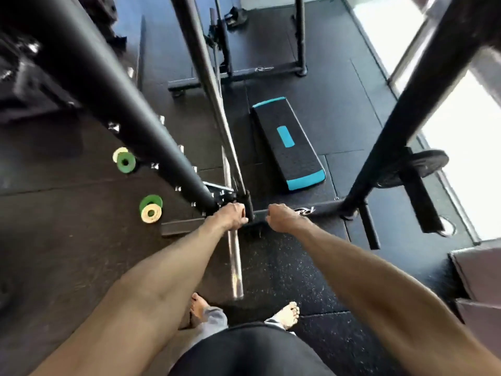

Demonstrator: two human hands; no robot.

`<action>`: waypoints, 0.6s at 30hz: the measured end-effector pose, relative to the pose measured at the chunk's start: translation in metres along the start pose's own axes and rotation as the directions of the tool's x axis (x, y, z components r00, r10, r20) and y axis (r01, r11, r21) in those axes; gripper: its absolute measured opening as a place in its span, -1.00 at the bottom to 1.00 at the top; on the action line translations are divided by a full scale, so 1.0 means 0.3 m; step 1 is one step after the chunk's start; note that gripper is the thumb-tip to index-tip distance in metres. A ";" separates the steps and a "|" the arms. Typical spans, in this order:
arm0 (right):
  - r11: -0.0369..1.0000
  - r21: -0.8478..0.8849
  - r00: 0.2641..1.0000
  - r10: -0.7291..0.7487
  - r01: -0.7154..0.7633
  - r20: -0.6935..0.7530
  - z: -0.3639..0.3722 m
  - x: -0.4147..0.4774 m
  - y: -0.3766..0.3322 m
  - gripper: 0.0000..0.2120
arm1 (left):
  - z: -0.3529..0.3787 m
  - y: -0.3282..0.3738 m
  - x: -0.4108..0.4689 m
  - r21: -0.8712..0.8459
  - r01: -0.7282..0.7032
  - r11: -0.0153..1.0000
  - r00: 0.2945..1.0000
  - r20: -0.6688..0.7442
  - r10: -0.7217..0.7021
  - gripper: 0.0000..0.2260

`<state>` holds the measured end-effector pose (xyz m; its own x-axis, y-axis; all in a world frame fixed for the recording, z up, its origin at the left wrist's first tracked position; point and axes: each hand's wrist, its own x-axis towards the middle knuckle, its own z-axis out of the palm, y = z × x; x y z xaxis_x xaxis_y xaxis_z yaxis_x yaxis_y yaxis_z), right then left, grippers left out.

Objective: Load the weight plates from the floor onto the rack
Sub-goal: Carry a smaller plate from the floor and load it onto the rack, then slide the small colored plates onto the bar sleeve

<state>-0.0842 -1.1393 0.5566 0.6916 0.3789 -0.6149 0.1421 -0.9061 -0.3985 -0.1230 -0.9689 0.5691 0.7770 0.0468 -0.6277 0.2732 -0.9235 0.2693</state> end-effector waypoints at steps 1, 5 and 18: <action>0.999 -0.017 0.999 -0.033 0.034 0.029 0.038 0.027 -0.081 -0.75 | 0.011 -0.095 -0.017 -0.024 0.034 0.999 0.999 -0.002 -0.034 -0.74; 0.985 -0.082 0.983 -0.141 0.151 0.115 0.163 0.114 -0.408 -0.76 | 0.040 -0.428 -0.070 -0.107 0.130 0.986 0.991 0.006 -0.130 -0.77; 0.939 -0.225 0.950 -0.207 0.260 0.232 0.545 0.428 -1.280 -0.70 | -0.063 -1.331 -0.166 -0.388 0.235 0.891 0.967 0.000 -0.255 -0.74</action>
<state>-0.1659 -0.7121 0.5195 0.4635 0.5917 -0.6596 0.4729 -0.7947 -0.3806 -0.2602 -0.5954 0.5067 0.6818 0.2808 -0.6755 0.6459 -0.6645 0.3757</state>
